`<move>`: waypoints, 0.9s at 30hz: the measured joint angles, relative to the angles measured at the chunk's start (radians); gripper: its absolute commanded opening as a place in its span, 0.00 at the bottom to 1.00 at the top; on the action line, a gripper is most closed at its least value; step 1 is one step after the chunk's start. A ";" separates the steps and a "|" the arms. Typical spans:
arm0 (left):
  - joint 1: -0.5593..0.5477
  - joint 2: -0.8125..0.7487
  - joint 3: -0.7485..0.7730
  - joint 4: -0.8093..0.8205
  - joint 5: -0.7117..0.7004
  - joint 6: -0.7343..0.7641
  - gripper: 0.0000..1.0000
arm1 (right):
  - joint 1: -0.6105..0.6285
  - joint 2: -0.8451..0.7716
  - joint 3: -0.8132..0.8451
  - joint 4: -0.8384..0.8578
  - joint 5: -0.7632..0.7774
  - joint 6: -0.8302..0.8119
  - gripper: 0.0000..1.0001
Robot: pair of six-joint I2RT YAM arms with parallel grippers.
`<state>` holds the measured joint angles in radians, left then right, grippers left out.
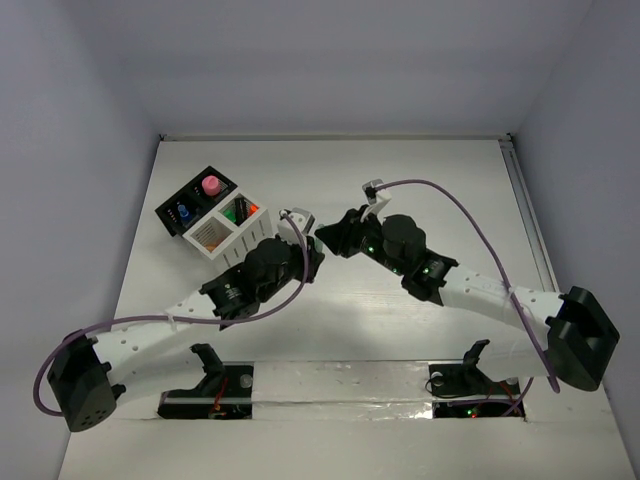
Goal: Sort the stationery into containers
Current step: Close the pen cap on the pen, then place the pen in the storage box.
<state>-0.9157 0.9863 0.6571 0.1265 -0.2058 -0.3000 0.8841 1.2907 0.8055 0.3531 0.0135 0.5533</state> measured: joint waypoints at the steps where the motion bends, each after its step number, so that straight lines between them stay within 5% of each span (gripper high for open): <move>1: 0.007 0.000 0.000 0.003 0.011 -0.002 0.00 | 0.000 0.002 0.002 0.002 0.003 0.000 0.00; 3: 0.019 0.001 0.000 0.003 0.026 -0.006 0.00 | 0.000 0.007 0.004 0.007 0.007 0.001 0.02; 8: 0.023 0.035 0.000 0.043 0.042 -0.021 0.00 | 0.000 -0.007 0.031 -0.068 0.060 0.001 0.26; 14: 0.033 0.081 -0.018 0.269 0.003 -0.061 0.00 | -0.041 -0.055 0.140 -0.288 0.120 -0.016 0.54; 20: 0.056 0.104 -0.084 0.423 -0.082 -0.100 0.00 | -0.123 -0.127 0.163 -0.441 0.146 -0.031 0.60; 27: 0.137 0.089 -0.111 0.355 -0.136 -0.103 0.00 | -0.138 -0.261 0.086 -0.460 0.166 -0.042 0.57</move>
<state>-0.7792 1.0748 0.5457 0.4812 -0.3420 -0.4030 0.7464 1.0302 0.8913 -0.1070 0.1791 0.5114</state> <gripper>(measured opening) 0.143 0.581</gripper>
